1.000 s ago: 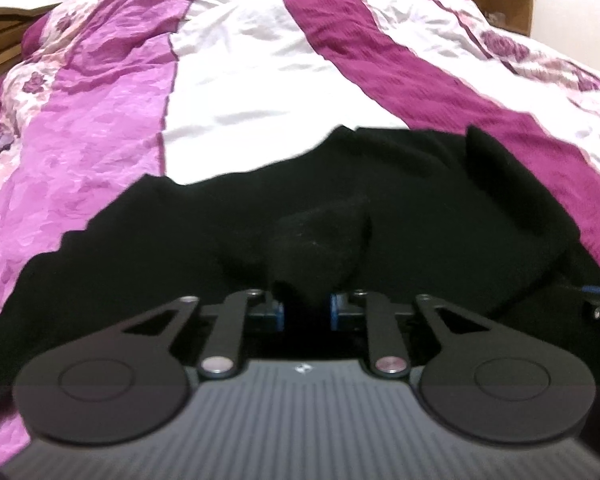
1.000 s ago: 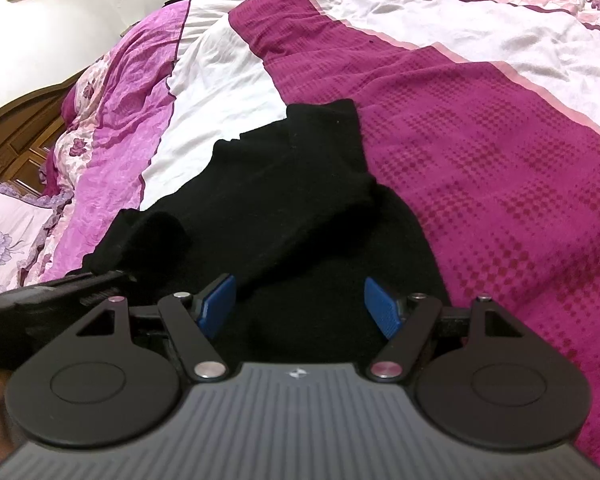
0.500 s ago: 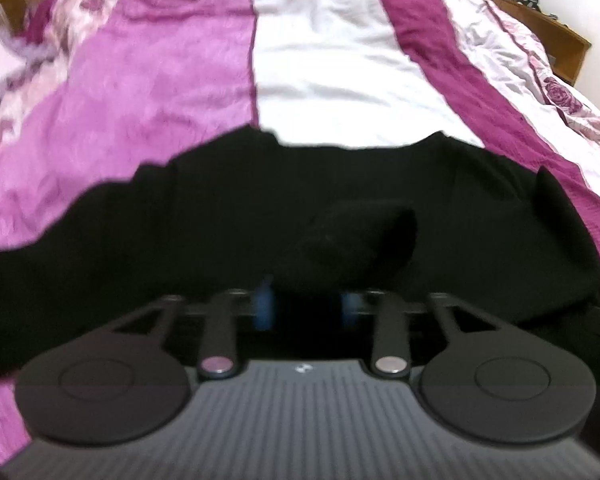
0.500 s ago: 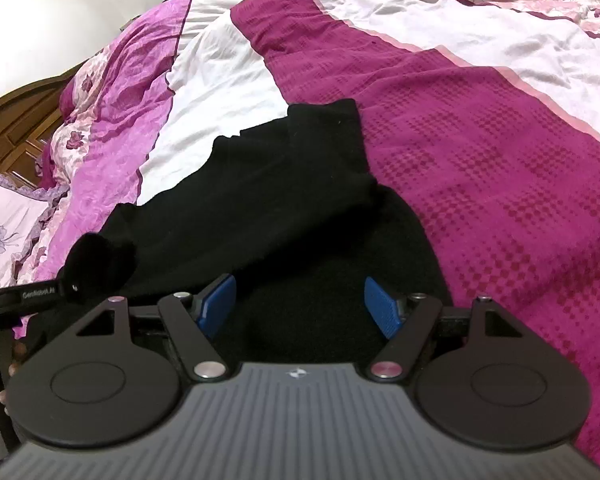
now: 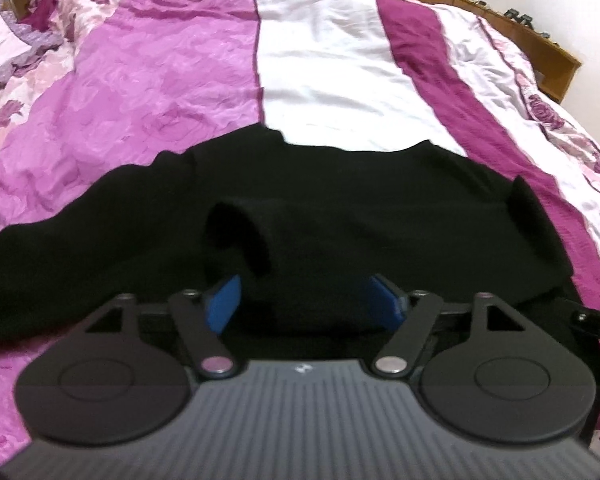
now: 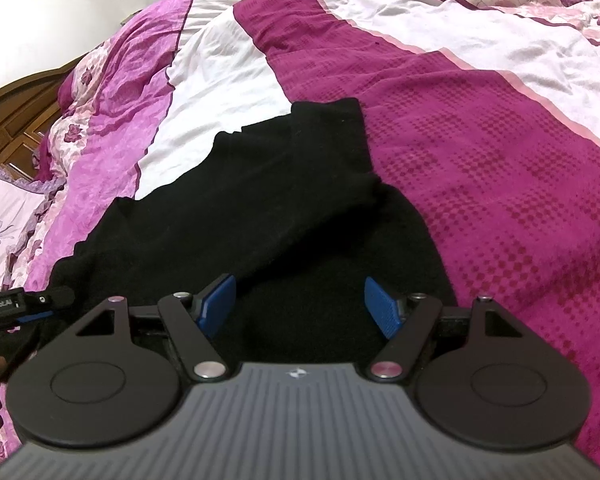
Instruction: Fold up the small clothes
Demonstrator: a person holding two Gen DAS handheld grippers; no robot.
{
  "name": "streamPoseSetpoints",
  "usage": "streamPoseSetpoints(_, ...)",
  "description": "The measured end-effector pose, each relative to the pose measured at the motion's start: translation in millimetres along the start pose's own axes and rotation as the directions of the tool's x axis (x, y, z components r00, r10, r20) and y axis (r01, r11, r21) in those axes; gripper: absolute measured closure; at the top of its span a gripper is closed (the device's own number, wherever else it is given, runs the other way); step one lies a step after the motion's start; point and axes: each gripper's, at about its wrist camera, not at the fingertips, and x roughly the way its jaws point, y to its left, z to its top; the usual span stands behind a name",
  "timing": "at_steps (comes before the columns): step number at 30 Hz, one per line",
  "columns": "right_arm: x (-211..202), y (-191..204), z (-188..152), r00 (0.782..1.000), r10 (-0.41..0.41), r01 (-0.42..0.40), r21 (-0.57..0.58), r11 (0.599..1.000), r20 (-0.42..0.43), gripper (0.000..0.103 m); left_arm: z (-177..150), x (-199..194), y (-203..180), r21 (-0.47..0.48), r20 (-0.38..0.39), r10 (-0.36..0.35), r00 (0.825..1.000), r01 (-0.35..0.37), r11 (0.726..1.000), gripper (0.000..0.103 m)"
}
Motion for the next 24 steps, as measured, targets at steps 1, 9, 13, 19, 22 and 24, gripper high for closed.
streamPoseSetpoints(1, 0, 0, 0, 1.000, 0.000, 0.000, -0.001, 1.000, 0.000, 0.026, 0, 1, 0, -0.001, 0.002, 0.000, 1.000, 0.000, 1.000, 0.023)
streamPoseSetpoints(9, -2, 1, -1, 1.000, 0.013, -0.013, -0.006, 1.000, 0.004, 0.026, 5, 25, 22, -0.075, 0.013, 0.108, 0.994, -0.107, 0.991, 0.023)
streamPoseSetpoints(13, -1, 0, 0, 1.000, 0.020, -0.020, -0.008, 1.000, 0.009, 0.026, 7, 38, 36, -0.136, 0.012, 0.070, 0.997, -0.068, 0.988, 0.023)
streamPoseSetpoints(19, 3, 4, 0, 1.000, 0.018, -0.017, -0.044, 0.999, 0.015, 0.026, 5, 47, 36, -0.169, 0.028, -0.001, 1.000, 0.006, 0.986, 0.024)
streamPoseSetpoints(22, 4, 4, 1, 1.000, 0.019, -0.018, -0.048, 0.999, 0.013, 0.026, 2, 44, 36, -0.171, 0.027, 0.030, 0.999, -0.025, 0.985, 0.024)
streamPoseSetpoints(24, 4, 4, 1, 1.000, 0.019, -0.018, -0.049, 0.999, 0.013, 0.026, -3, 34, 34, -0.134, 0.051, 0.061, 0.997, -0.054, 0.990, 0.024)
